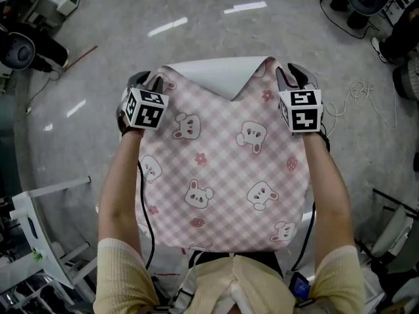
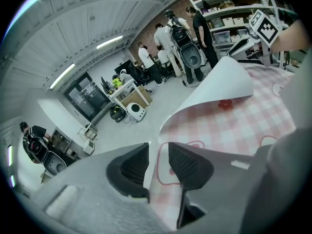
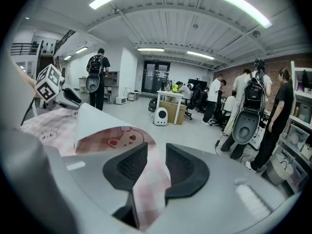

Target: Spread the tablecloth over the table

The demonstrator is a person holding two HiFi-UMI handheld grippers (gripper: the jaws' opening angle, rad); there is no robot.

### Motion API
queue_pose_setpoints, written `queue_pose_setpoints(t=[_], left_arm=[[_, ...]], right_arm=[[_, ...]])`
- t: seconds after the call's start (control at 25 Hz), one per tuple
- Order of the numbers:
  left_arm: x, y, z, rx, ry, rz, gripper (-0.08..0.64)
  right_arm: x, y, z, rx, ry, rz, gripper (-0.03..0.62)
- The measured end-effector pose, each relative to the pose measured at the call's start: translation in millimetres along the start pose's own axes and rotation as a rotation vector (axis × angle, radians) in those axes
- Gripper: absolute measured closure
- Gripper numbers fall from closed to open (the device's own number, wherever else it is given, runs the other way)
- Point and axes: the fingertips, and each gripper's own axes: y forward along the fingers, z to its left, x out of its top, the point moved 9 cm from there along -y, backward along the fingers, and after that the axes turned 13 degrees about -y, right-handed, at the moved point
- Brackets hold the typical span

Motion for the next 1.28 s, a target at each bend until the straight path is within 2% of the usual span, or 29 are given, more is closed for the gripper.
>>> queue_pose_setpoints(t=[0.28, 0.48, 0.84, 1.28], left_arm=[[2, -4, -21, -0.058, -0.009, -0.02, 0.424], [15, -4, -51, -0.131, 0.051, -0.037, 0.423], [42, -7, -97, -0.219, 0.133, -0.077, 0.423], [66, -18, -105, -0.211, 0.143, -0.16, 0.425]], right_arm=[[2, -6, 10, 0.031, -0.02, -0.008, 0.476], [2, -16, 16, 0.033, -0.045, -0.017, 0.479], [-5, -50, 35, 0.052, -0.026, -0.012, 0.488], [-7, -110, 44, -0.005, -0.001, -0.056, 0.49]])
